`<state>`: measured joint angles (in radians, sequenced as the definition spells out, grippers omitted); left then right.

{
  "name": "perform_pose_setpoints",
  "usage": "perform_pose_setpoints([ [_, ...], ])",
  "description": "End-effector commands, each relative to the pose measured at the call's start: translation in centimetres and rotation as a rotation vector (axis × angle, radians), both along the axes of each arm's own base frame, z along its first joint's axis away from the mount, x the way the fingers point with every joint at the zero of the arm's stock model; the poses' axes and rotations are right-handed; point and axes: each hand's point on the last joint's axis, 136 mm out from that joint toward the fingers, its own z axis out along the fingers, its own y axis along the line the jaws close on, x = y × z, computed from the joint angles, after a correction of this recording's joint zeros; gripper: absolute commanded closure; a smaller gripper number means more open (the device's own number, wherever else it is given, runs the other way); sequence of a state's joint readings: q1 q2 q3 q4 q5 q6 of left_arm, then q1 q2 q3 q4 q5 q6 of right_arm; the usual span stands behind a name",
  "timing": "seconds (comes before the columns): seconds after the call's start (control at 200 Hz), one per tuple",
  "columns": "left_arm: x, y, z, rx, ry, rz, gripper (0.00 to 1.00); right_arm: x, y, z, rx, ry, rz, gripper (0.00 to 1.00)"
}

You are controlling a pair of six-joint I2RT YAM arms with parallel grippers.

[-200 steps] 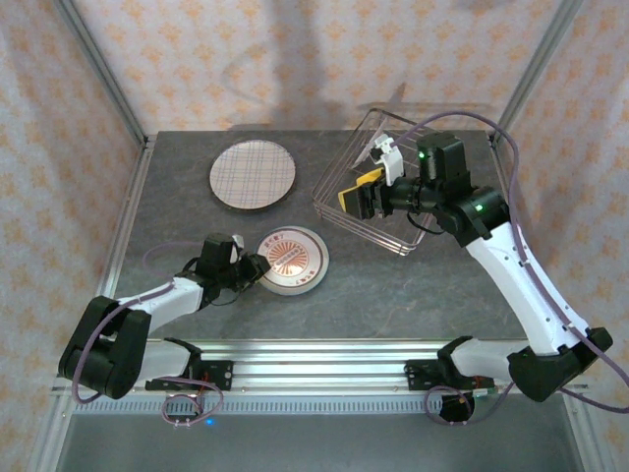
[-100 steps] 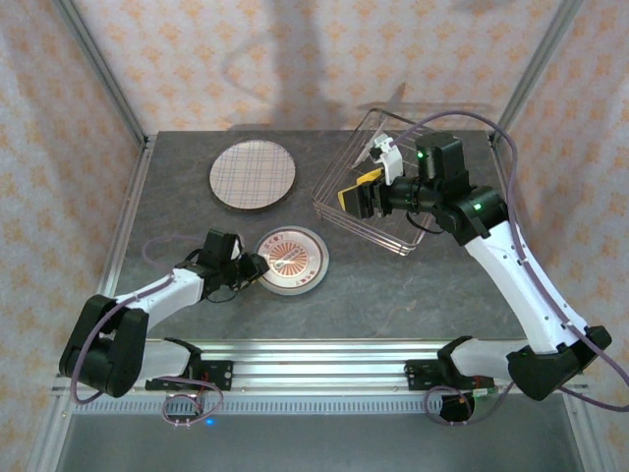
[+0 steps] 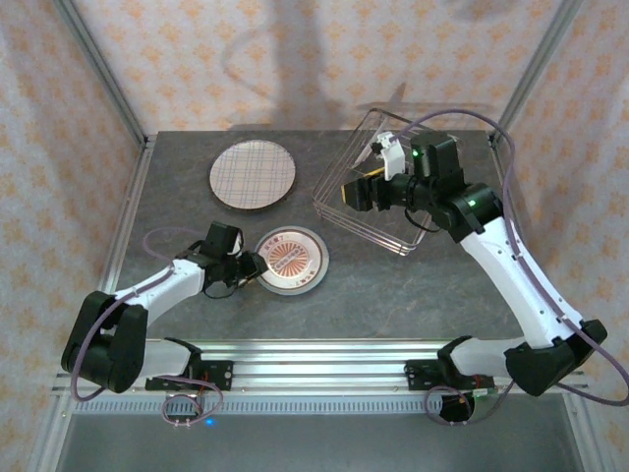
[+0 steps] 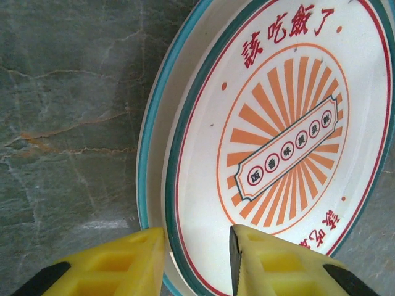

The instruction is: Unload the plates from the dish rack

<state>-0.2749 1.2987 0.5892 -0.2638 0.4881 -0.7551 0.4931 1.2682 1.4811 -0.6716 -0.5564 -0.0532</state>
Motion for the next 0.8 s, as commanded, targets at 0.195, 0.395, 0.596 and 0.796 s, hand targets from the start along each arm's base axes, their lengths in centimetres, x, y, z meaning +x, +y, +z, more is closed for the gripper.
perform_pose_setpoints([
  [0.195, -0.5, 1.2, 1.2, 0.093, 0.013, -0.015, 0.6, 6.1, -5.2, 0.5, -0.082, -0.014, -0.481, 0.32],
  [0.395, -0.3, 2.1, 5.1, 0.169, -0.025, -0.015, 0.46, 10.4, -9.4, -2.0, -0.235, 0.113, -0.849, 0.33],
  [0.596, 1.8, 2.0, 12.9, 0.195, -0.188, -0.005, 0.37, 16.0, -9.9, -4.2, -0.297, 0.202, -0.965, 0.33],
  [0.796, 3.7, 0.6, 21.4, 0.153, -0.378, -0.016, 0.34, 21.8, -9.1, -7.1, -0.217, 0.258, -0.977, 0.35],
])
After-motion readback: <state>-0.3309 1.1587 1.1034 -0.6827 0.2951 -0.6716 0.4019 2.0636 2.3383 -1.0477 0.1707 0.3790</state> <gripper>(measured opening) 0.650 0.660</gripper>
